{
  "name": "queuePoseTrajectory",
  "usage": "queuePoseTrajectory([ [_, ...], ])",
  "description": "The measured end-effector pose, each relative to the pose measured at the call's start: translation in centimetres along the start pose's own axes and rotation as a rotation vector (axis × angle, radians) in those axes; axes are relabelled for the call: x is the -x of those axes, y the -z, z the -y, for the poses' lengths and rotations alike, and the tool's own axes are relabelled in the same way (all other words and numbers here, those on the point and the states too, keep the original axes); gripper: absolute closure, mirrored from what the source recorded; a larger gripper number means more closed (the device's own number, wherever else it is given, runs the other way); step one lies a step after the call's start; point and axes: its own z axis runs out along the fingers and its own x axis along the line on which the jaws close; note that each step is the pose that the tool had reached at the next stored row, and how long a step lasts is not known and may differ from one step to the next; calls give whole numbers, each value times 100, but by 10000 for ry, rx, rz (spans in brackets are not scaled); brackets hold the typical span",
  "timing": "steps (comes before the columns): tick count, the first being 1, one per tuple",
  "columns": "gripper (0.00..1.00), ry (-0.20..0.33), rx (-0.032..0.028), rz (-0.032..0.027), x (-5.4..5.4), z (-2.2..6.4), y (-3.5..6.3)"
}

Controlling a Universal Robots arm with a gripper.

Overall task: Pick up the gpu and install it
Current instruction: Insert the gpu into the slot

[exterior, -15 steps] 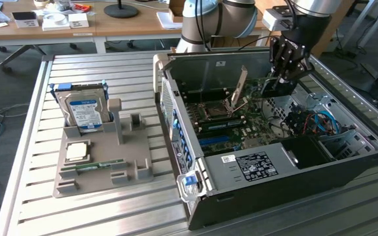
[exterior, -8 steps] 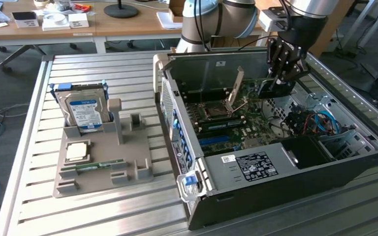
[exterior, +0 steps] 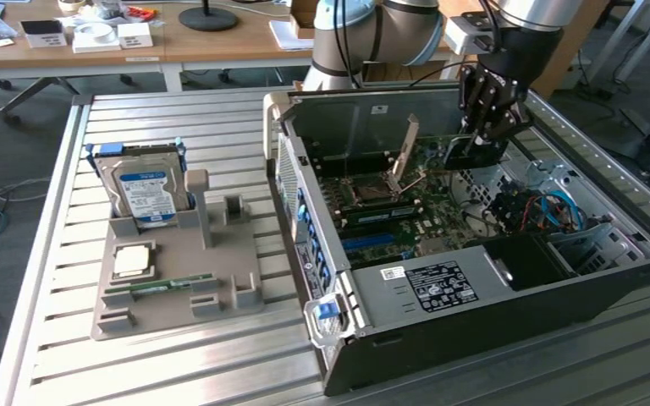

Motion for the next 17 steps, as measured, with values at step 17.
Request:
queuePoseTrajectory([
  [17, 73, -1, -3, 0, -8, -123, 2],
])
